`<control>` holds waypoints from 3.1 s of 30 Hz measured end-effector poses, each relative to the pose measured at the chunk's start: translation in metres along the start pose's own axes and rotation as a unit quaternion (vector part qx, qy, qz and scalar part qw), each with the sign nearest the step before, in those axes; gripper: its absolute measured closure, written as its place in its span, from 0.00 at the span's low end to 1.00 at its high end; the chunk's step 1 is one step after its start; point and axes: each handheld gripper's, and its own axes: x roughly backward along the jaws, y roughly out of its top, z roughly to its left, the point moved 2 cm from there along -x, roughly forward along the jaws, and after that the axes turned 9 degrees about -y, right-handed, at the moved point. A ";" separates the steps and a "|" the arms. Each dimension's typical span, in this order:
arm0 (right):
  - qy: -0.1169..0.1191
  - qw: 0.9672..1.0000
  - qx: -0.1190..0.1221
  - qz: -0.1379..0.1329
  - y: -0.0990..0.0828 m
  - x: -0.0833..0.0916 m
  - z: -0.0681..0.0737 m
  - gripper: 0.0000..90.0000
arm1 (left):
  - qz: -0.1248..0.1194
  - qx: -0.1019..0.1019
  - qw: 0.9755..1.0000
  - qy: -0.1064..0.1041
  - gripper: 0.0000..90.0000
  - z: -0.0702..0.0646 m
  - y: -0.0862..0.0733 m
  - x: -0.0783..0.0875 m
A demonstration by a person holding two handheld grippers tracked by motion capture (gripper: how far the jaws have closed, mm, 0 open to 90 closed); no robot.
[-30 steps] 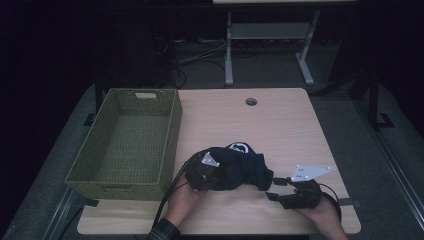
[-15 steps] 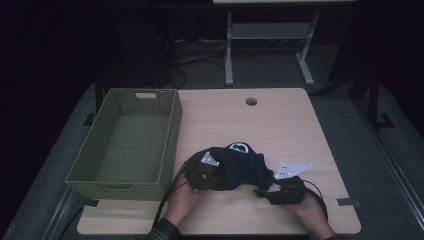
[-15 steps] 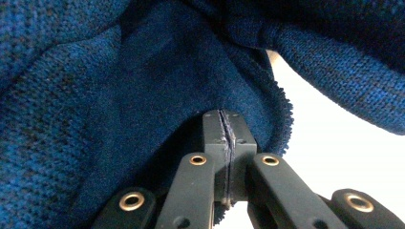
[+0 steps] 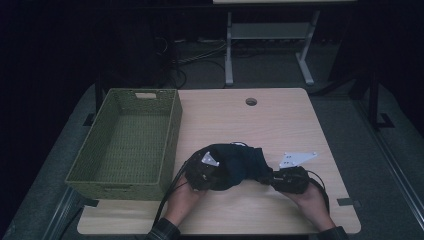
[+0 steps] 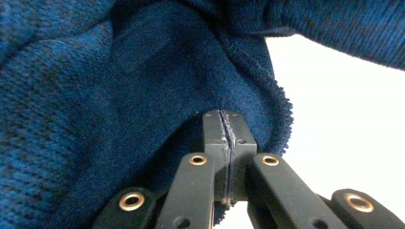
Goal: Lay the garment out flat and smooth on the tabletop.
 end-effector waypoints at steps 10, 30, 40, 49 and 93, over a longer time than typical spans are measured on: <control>-0.002 1.000 -0.019 -0.005 0.018 0.004 -0.016 0.89 | -0.002 0.002 1.000 -0.002 0.99 0.000 0.000 0.000; -0.034 0.999 -0.013 -0.011 0.074 0.001 -0.046 0.89 | -0.011 0.010 1.000 -0.011 0.99 0.003 0.000 0.000; -0.052 0.998 -0.018 -0.019 0.102 -0.006 -0.060 0.89 | -0.009 0.010 1.000 -0.013 0.99 0.003 0.000 0.000; -0.070 0.997 -0.021 -0.015 0.127 -0.017 -0.075 0.90 | -0.006 0.007 1.000 -0.013 0.99 0.004 -0.001 0.000; -0.134 0.989 -0.049 0.037 0.197 -0.132 -0.143 0.88 | -0.008 0.015 0.999 -0.030 1.00 0.007 -0.001 0.001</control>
